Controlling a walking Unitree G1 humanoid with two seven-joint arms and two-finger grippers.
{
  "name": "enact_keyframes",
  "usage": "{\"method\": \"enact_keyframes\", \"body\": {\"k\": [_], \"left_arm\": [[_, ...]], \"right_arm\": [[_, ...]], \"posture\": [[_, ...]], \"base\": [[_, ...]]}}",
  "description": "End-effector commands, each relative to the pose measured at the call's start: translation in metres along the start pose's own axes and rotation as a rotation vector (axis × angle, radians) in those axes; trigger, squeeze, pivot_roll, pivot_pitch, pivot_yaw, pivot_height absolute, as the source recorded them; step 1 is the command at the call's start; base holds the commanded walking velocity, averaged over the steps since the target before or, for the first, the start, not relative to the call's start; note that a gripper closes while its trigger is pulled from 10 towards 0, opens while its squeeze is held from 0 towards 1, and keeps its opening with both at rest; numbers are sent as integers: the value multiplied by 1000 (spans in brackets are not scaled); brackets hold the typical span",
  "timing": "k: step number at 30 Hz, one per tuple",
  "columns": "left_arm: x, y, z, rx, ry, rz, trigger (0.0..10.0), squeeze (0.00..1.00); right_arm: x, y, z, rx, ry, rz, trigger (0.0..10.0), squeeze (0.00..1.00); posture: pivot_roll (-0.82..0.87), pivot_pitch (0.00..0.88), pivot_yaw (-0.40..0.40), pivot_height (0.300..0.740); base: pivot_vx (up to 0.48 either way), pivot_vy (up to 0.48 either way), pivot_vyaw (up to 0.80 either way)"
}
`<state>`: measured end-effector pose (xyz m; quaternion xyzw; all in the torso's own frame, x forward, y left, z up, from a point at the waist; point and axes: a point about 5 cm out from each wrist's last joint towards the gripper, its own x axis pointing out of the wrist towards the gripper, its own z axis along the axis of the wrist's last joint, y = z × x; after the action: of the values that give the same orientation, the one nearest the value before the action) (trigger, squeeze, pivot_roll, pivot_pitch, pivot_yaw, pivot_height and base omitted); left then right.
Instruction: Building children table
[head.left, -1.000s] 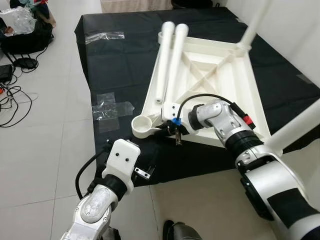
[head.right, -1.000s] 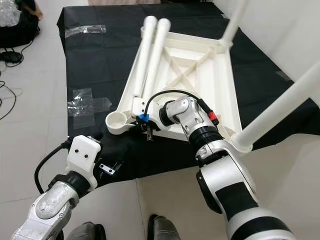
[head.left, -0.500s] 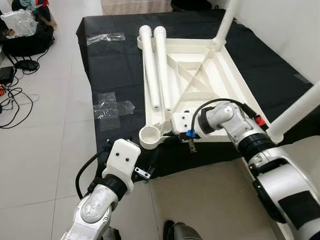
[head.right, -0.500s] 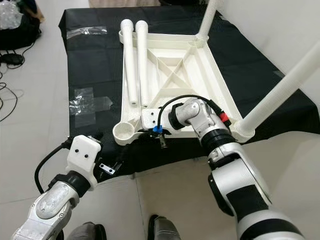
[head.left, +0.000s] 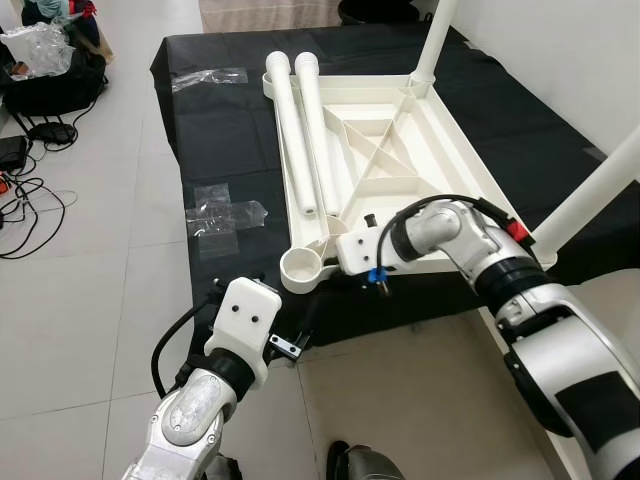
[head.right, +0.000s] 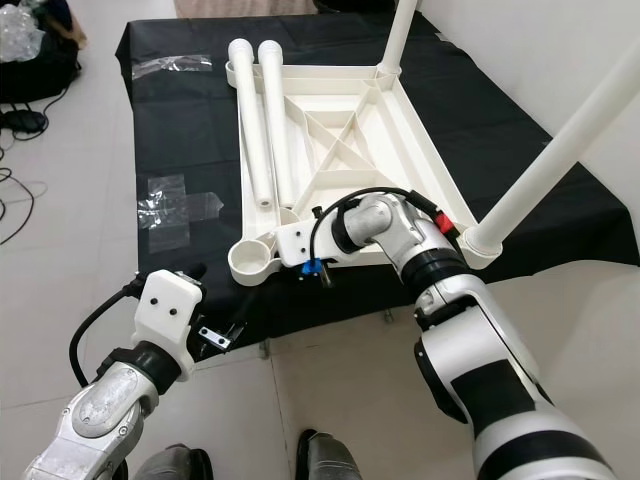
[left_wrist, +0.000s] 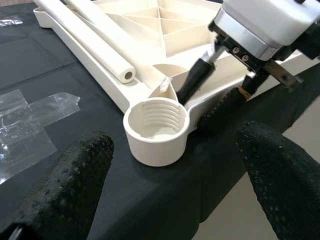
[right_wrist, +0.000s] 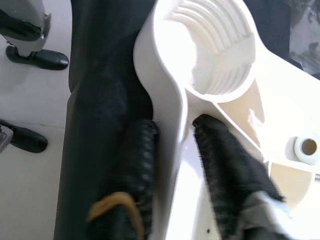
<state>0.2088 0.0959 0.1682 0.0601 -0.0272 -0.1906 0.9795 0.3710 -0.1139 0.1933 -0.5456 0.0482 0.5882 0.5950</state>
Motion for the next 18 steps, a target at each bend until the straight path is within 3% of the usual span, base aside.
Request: {"method": "enact_keyframes", "body": {"k": [1,3,4,5,8,11,13,15,16,18], "left_arm": [[-1,-2,-5,-1,25,-8,10000,0],[-1,-2,-5,-2,25,-8,10000,0],[-1,-2,-5,-2,26,-8,10000,0],[-1,-2,-5,-2,25,-6,10000,0],[-1,-2,-5,-3,25,-5,10000,0],[-1,-2,-5,-3,24,-5,10000,0],[0,-2,-5,-4,22,-5,10000,0],[0,-2,-5,-4,22,-5,10000,0],[0,-1,-5,-5,21,-5,10000,0],[1,-1,-5,-4,21,-7,10000,0]], "right_arm": [[-1,-3,1,-9,9,-8,10000,1000],[-2,-4,1,-15,6,-10,10000,1000],[-5,-6,0,-19,13,-17,10000,914],[-14,-7,-3,-9,26,19,10000,0],[-22,-8,-6,-5,36,46,10000,0],[-42,-14,-11,34,56,76,10000,0],[-66,-27,-13,125,40,23,10000,0],[-66,-27,-13,125,40,23,10000,0],[-74,-32,-14,168,27,-8,10000,0],[-89,-47,-10,286,-80,-143,10000,0]], "posture": [[18,148,-89,740],[18,149,-87,740],[18,149,-87,740],[18,147,-88,740],[18,147,-88,740],[15,147,-84,740],[14,145,-86,740],[14,145,-86,740],[13,144,-85,740],[11,141,-85,740]], "base": [[0,0,0],[0,0,0],[0,0,0],[0,0,0],[0,0,0],[0,0,0],[0,0,0],[0,0,0],[0,0,0],[0,0,0]]}}
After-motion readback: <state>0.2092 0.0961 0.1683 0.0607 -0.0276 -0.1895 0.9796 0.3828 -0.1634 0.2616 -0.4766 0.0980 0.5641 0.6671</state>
